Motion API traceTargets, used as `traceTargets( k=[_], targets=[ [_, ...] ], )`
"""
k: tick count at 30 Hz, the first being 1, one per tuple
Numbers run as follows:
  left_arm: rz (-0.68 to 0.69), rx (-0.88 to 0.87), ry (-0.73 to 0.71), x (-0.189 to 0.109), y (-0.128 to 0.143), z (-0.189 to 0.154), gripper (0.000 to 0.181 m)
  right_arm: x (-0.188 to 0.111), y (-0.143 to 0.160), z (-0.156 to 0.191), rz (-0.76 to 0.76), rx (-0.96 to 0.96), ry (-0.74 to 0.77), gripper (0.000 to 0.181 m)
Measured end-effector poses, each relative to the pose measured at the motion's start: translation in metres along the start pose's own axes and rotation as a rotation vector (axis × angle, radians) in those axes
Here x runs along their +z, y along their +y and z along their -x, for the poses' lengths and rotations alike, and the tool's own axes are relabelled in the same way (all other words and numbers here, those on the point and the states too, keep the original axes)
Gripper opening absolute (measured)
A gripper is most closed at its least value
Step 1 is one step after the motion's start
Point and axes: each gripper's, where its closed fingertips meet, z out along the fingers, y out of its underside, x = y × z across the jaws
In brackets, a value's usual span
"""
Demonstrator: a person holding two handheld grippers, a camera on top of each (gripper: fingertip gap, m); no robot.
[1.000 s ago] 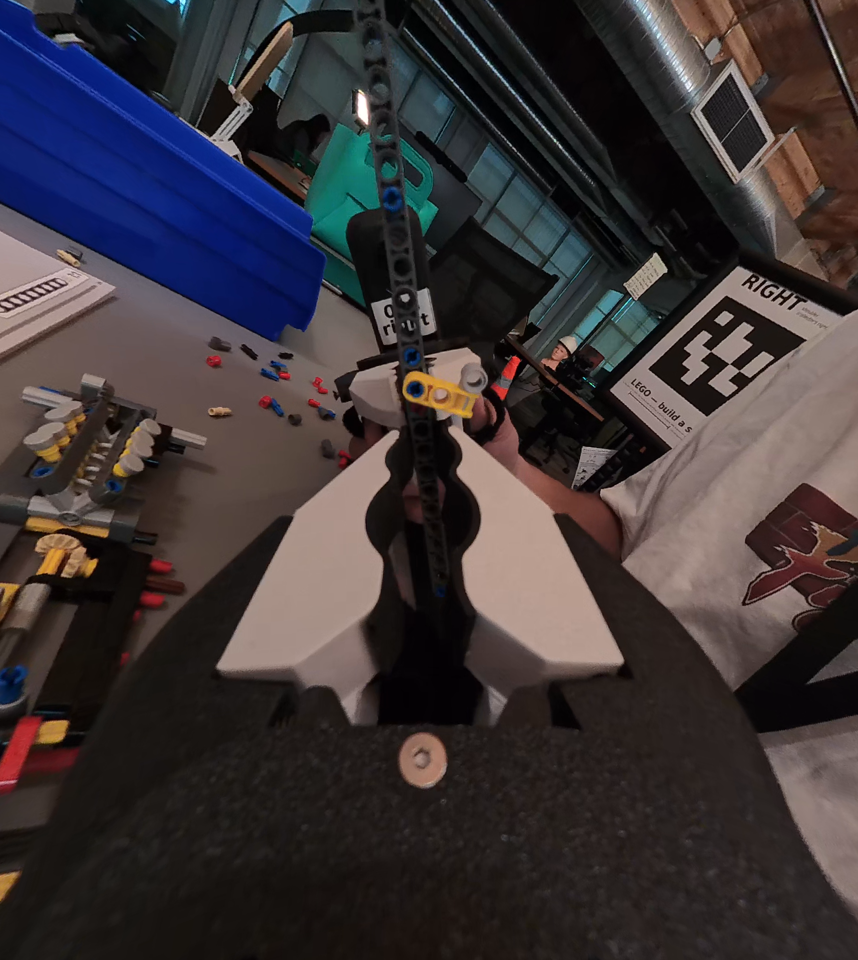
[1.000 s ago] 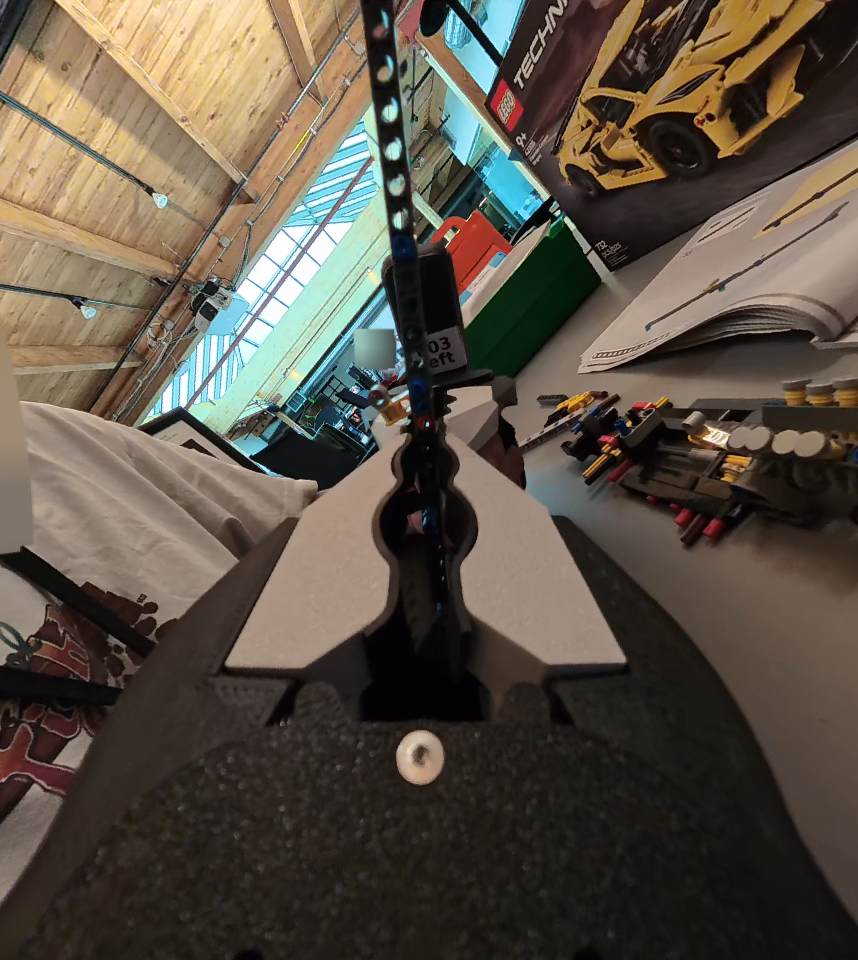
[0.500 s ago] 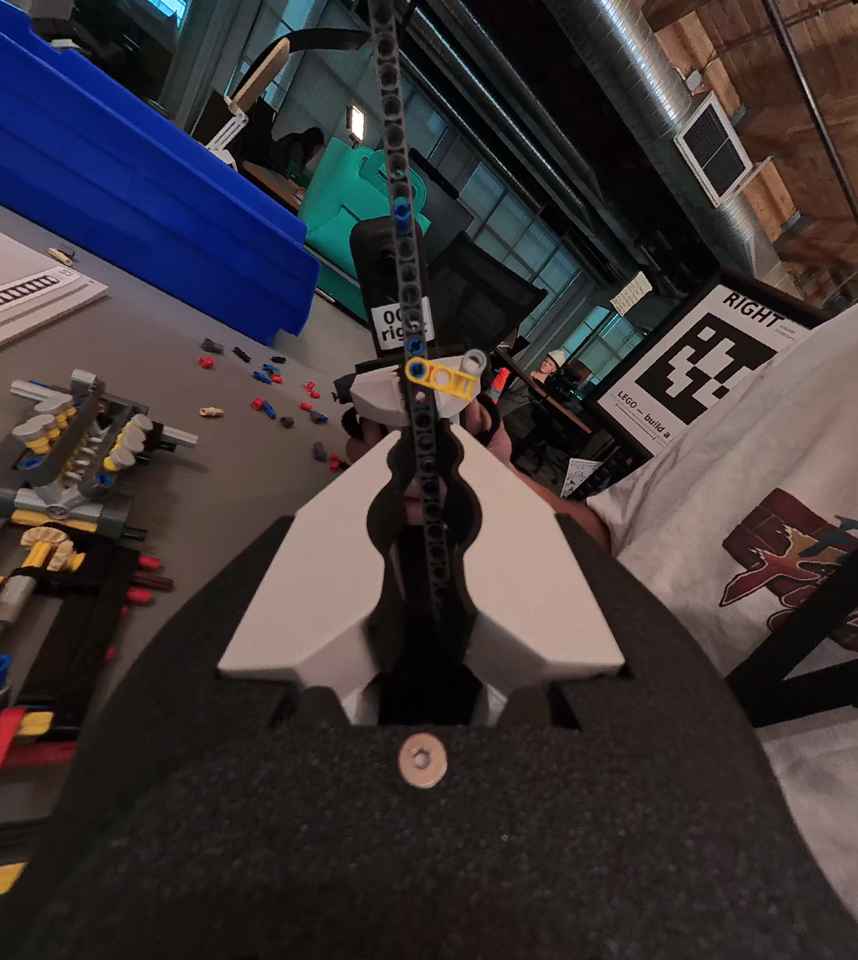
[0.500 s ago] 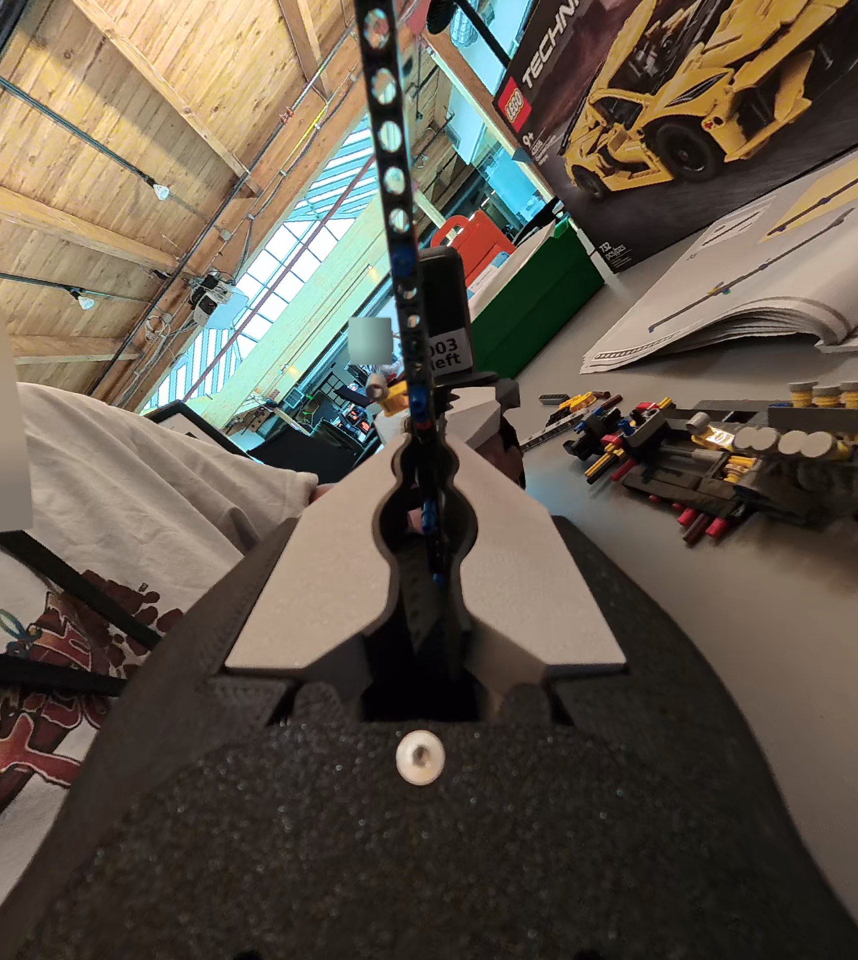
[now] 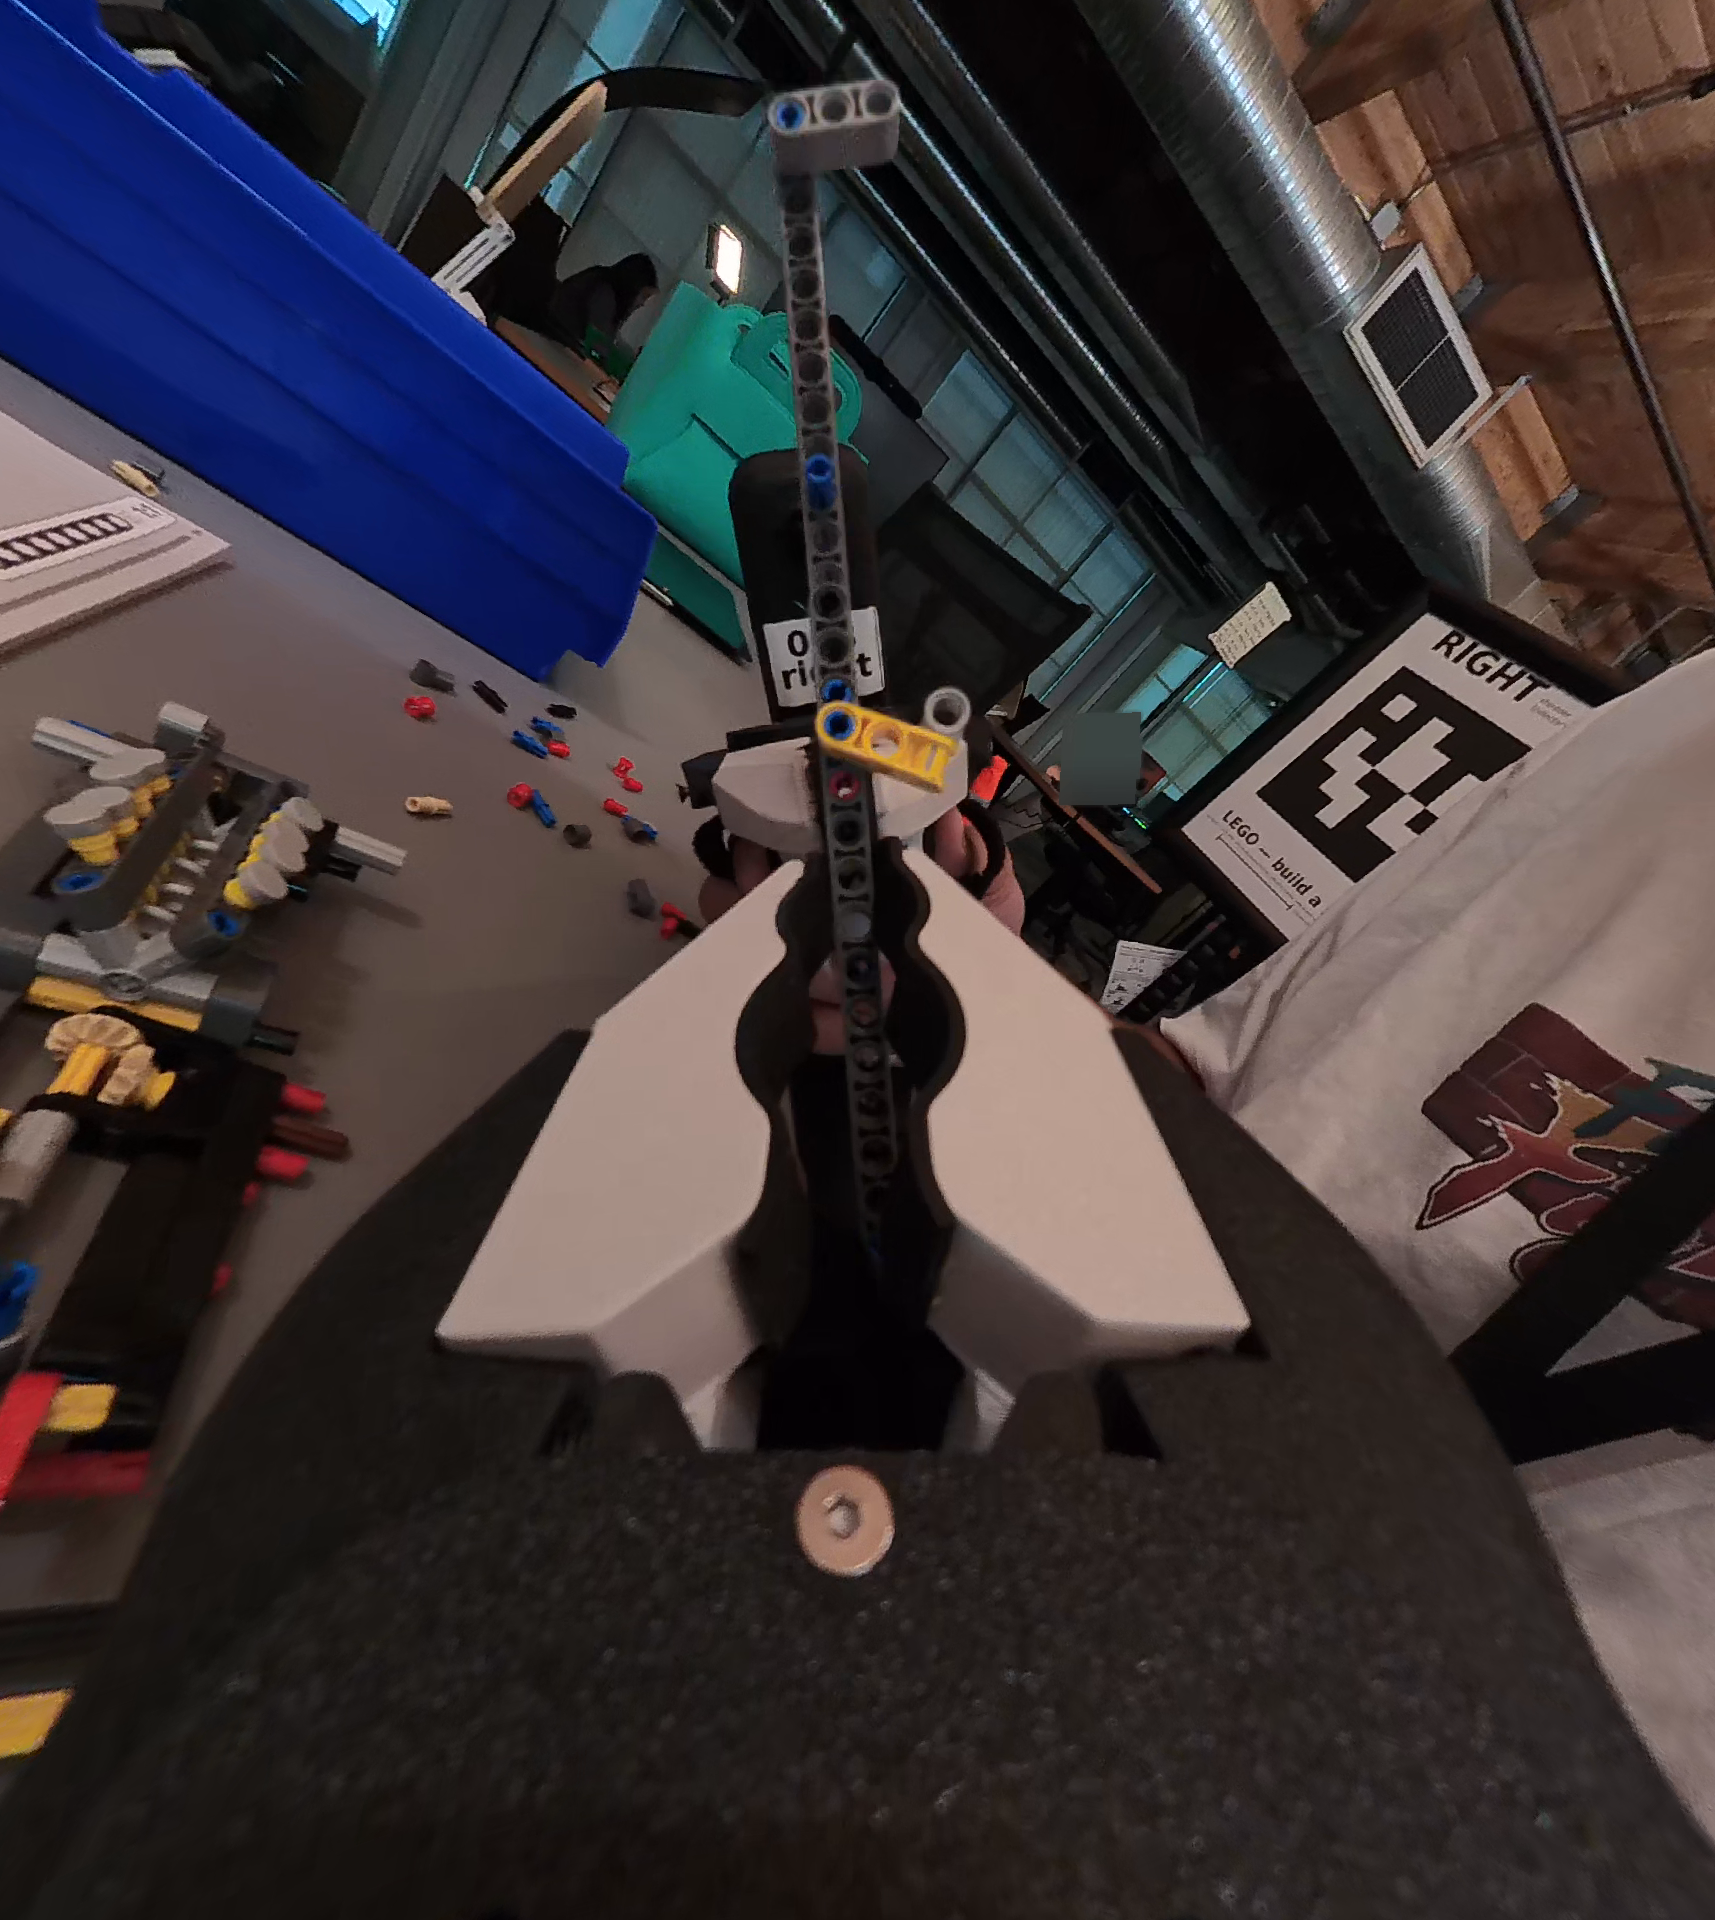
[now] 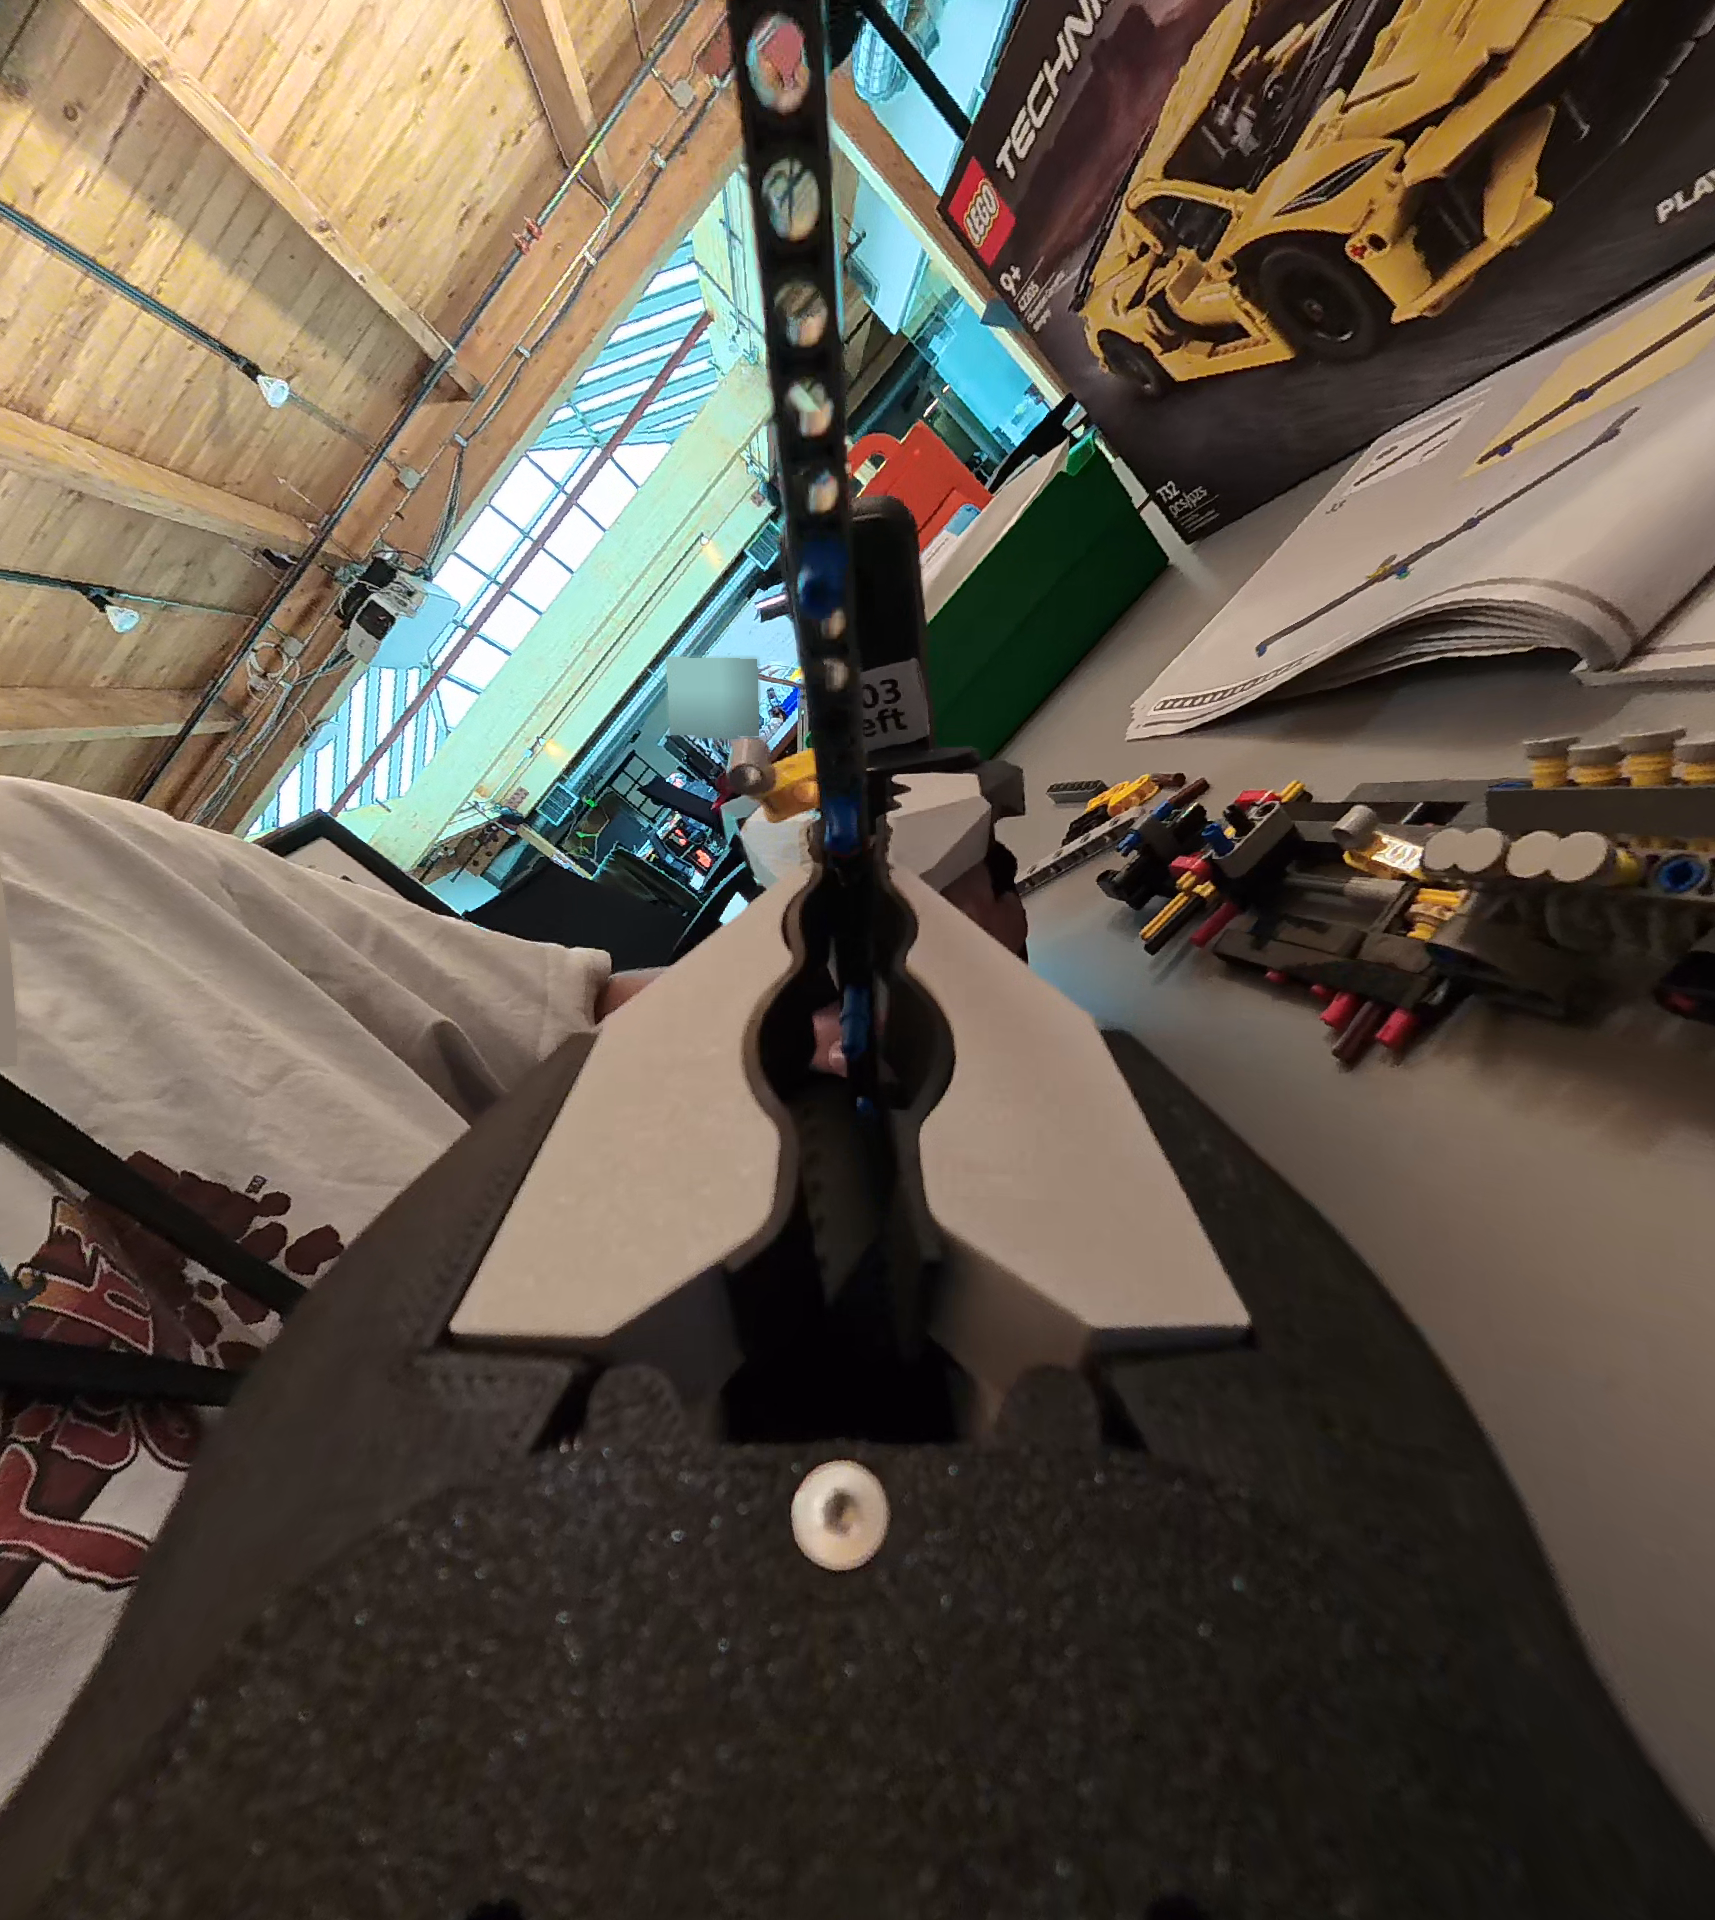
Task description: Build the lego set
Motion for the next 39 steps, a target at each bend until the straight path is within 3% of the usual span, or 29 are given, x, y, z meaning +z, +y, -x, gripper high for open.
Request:
traceTargets(
  k=[8,11,15,17,20,23,26,29,33,39],
  targets=[
    [0.043,-0.042,-0.049,-0.002,-0.001,0.012,0.007,0.001,-0.006,-0.013,-0.033,0.091,0.02,0.005],
    [0.121,-0.058,-0.043,-0.011,0.012,0.009,0.019,-0.01,-0.018,-0.021,-0.113,0.173,0.012,0.005],
    [0.186,-0.037,-0.091,-0.014,0.024,0.014,0.008,-0.005,-0.013,-0.027,-0.085,0.195,0.054,0.005],
    [0.242,-0.144,-0.095,-0.02,0.033,0.02,0.006,-0.006,-0.003,-0.034,-0.001,0.197,0.119,0.006],
    [0.325,-0.302,-0.069,-0.029,0.043,0.02,0.006,-0.024,0.019,-0.036,0.238,-0.025,0.258,0.018],
    [0.538,-0.331,-0.136,-0.036,0.066,0.017,0.006,-0.04,0.031,-0.013,0.468,-0.361,0.322,0.03],
    [0.664,-0.381,-0.147,-0.034,0.078,0.007,0.006,-0.022,0.045,0.007,0.685,-0.76,0.365,0.04],
    [0.722,-0.43,-0.173,-0.031,0.087,0.011,0.006,-0.002,0.075,-0.004,0.943,-1.028,0.354,0.047],
    [0.715,-0.489,-0.144,-0.031,0.089,0.012,0.006,0.007,0.095,-0.023,1.106,-1.083,0.231,0.055],
    [0.602,-0.531,-0.133,-0.034,0.08,0.013,0.007,0.016,0.09,-0.034,1.11,-1.14,0.185,0.034]
  ],
)
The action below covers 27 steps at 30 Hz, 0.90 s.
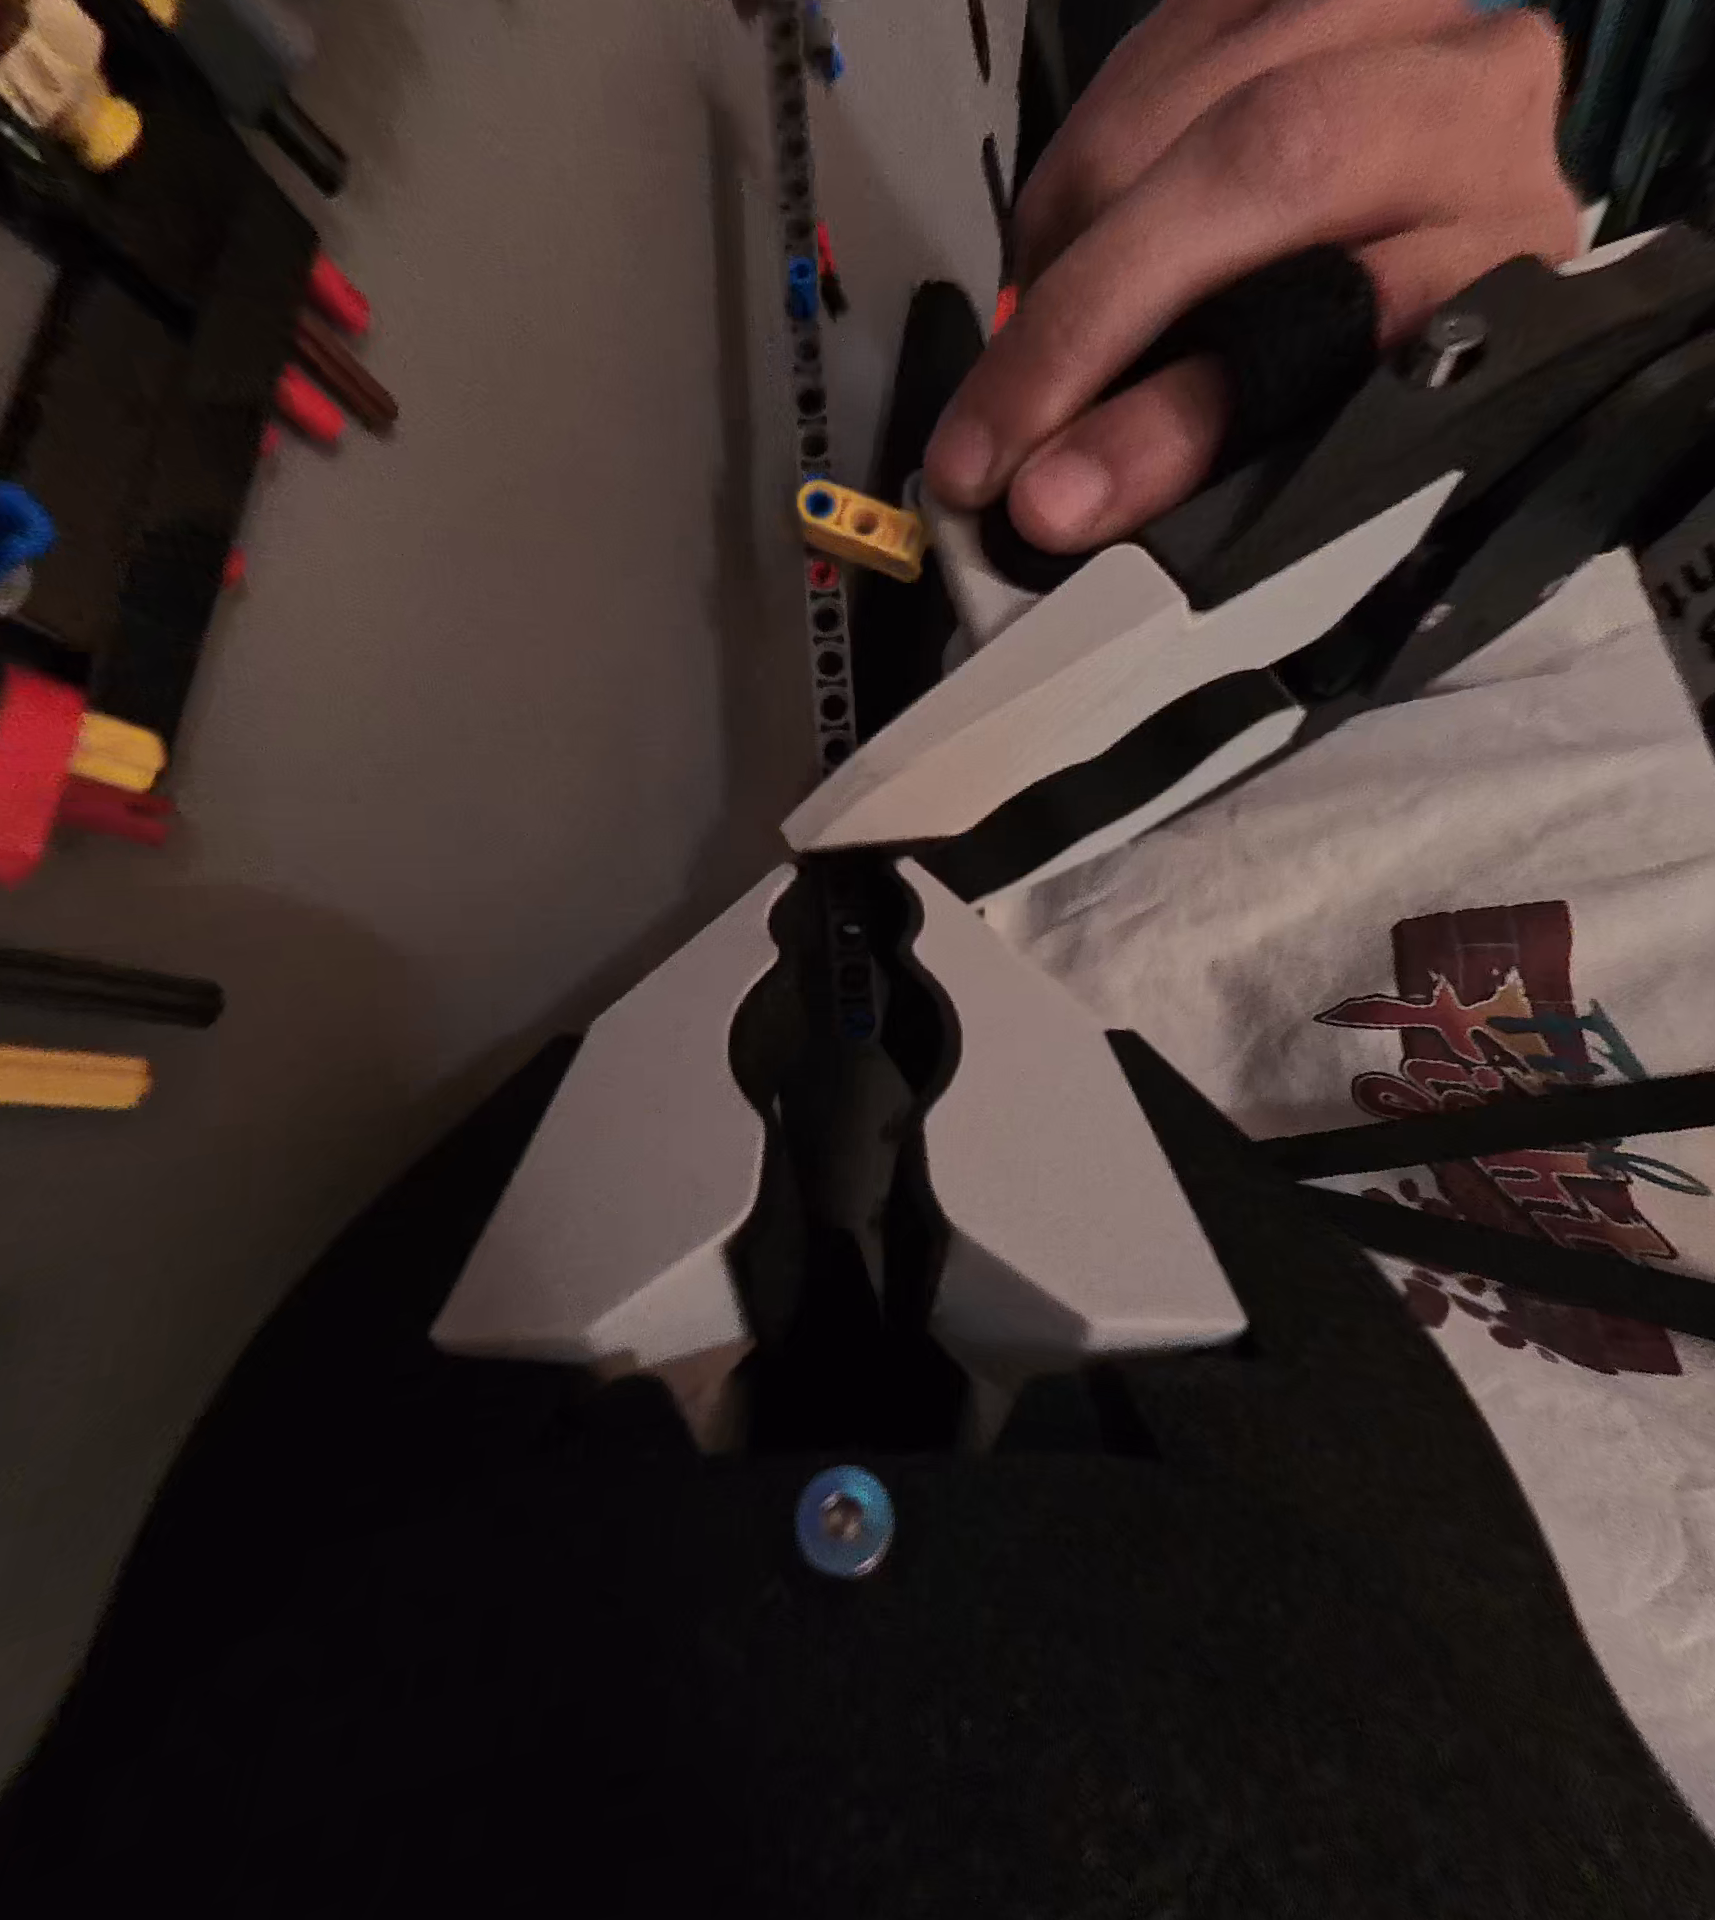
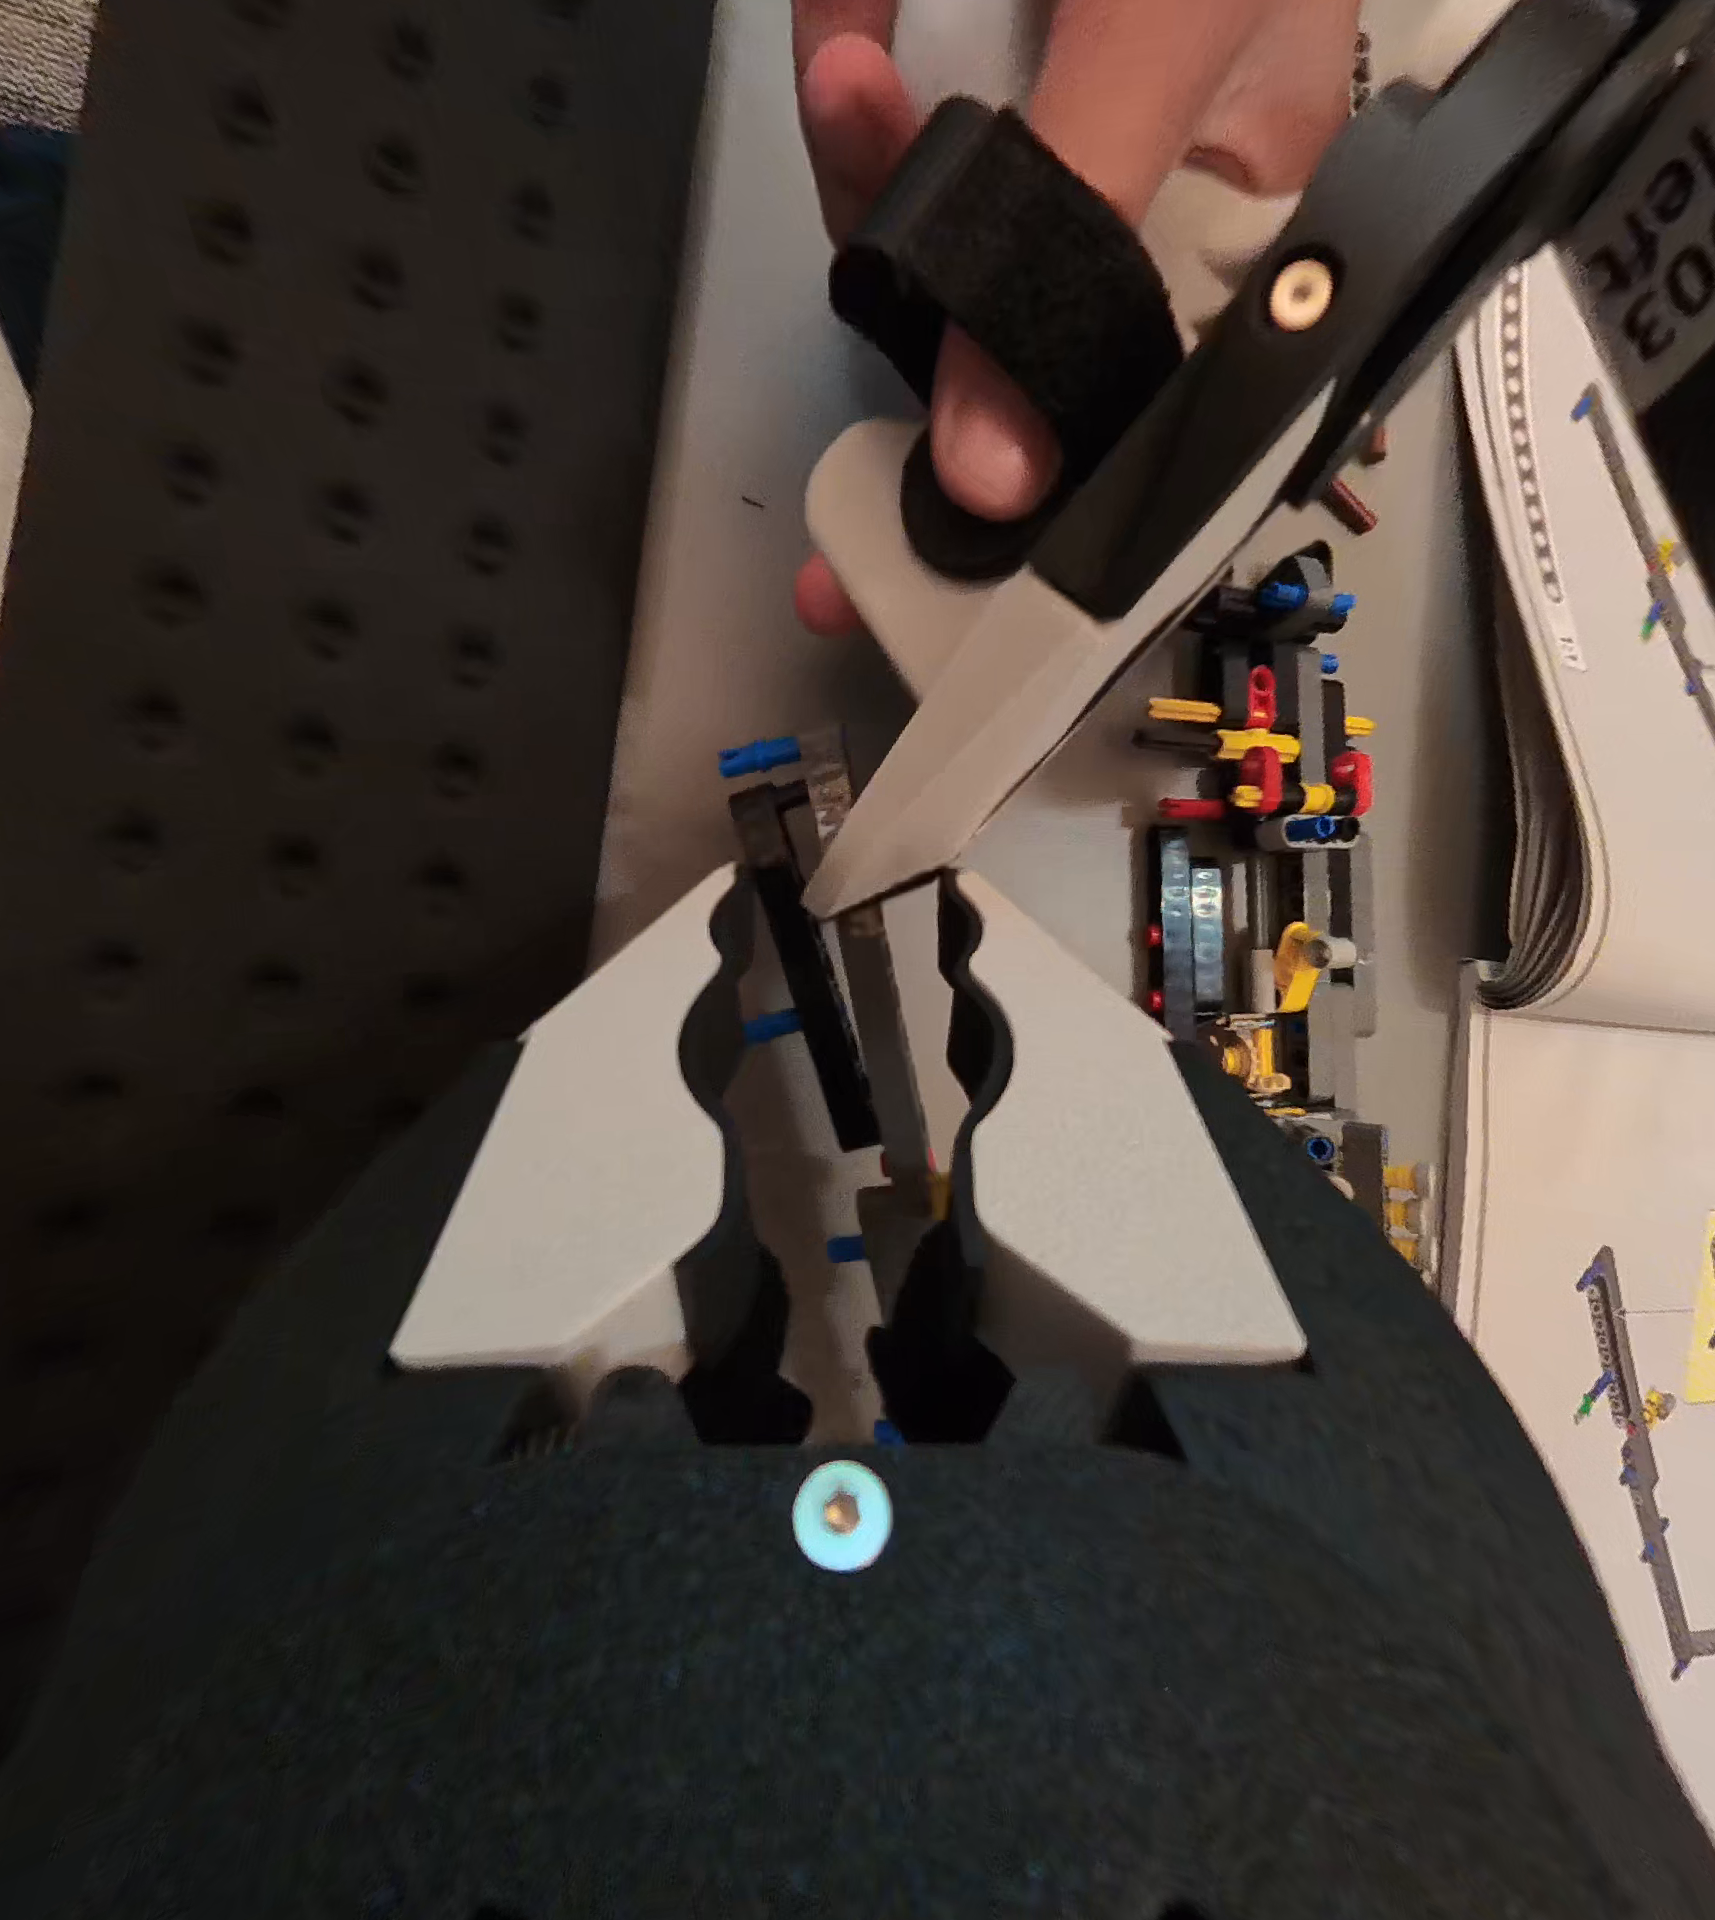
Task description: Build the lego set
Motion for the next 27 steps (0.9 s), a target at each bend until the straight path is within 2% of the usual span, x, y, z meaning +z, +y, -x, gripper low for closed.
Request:
traceTargets(
  k=[2,7,8,10,13,15,18,21,27],
  targets=[
    [-0.06,0.005,0.035,-0.008,-0.002,-0.005,0.01,0.0,0.002,-0.002,-0.003,-0.011,0.009,0.022],
    [-0.177,0.108,0.041,-0.025,0.005,-0.014,0.023,-0.002,-0.001,-0.012,-0.038,-0.027,0.074,0.021],
    [-0.22,0.139,0.03,-0.029,0.002,-0.015,0.021,-0.002,-0.004,-0.015,-0.056,-0.026,0.09,0.02],
    [-0.275,0.233,-0.06,-0.033,0.001,-0.007,0.008,-0.001,-0.006,-0.02,-0.062,-0.039,0.118,0.021],
    [-0.384,0.315,-0.161,-0.043,-0.006,-0.001,0.008,0.001,-0.007,-0.034,-0.064,-0.044,0.21,0.021],
    [-0.46,0.331,-0.162,-0.051,-0.01,-0.004,0.015,0.002,-0.01,-0.042,-0.096,-0.01,0.243,0.021],
    [-0.563,0.365,-0.193,-0.062,-0.019,-0.005,0.016,0.0,-0.015,-0.054,-0.144,0.027,0.319,0.021],
    [-0.621,0.422,-0.249,-0.068,-0.026,-0.007,0.021,-0.001,-0.017,-0.063,-0.164,0.094,0.349,0.021],
    [-0.774,0.505,-0.317,-0.085,-0.053,-0.018,0.013,-0.022,-0.023,-0.09,-0.274,0.275,0.439,0.02]
  ],
)
